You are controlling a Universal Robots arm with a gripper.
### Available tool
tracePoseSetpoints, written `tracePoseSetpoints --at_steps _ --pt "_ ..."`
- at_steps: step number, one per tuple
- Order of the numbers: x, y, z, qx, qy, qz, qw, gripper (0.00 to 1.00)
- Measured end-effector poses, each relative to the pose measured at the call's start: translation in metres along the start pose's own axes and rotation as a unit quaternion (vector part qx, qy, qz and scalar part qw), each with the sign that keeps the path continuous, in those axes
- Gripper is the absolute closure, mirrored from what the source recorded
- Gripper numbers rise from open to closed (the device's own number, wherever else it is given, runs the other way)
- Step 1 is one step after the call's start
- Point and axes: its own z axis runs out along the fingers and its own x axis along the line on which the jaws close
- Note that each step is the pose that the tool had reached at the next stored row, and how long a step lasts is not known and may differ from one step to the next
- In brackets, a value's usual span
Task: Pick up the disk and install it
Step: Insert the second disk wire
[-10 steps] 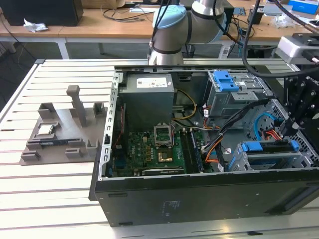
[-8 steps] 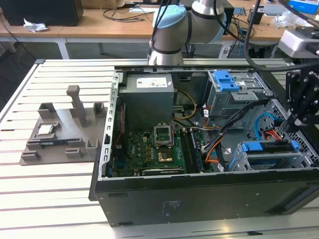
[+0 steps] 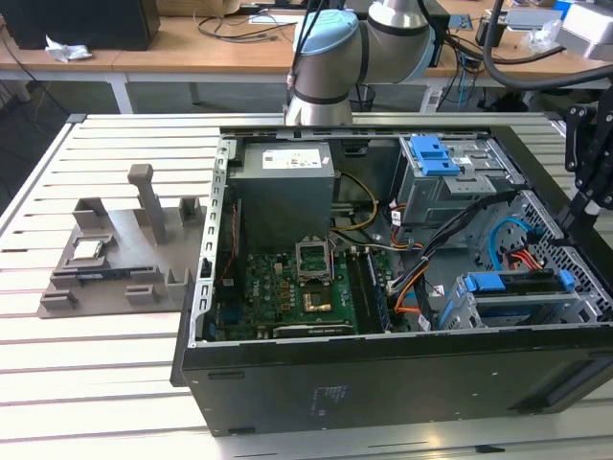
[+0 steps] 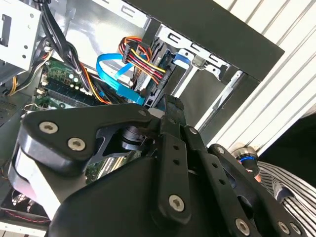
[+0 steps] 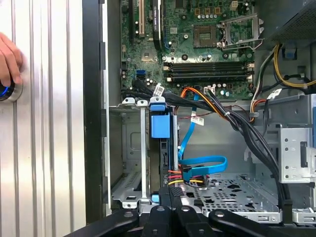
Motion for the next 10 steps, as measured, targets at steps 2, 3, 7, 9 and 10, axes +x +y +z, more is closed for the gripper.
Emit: tracePoseSetpoints --at_steps 2,3,7,9,10 --pt "0.0 0.0 -0.0001 0.0 0.0 0.0 1.0 0.89" --pt "0.0 0.0 -0.0002 0.0 0.0 0.0 1.0 0.89" --pt "0.0 0.0 -0.0007 0.0 0.0 0.0 1.0 0.64" --pt "-0.001 0.0023 0.0022 0.0 0.0001 0.0 1.0 0.64" --pt "-0.0041 0.0051 0.004 0.0 0.0 0.0 1.0 0.64"
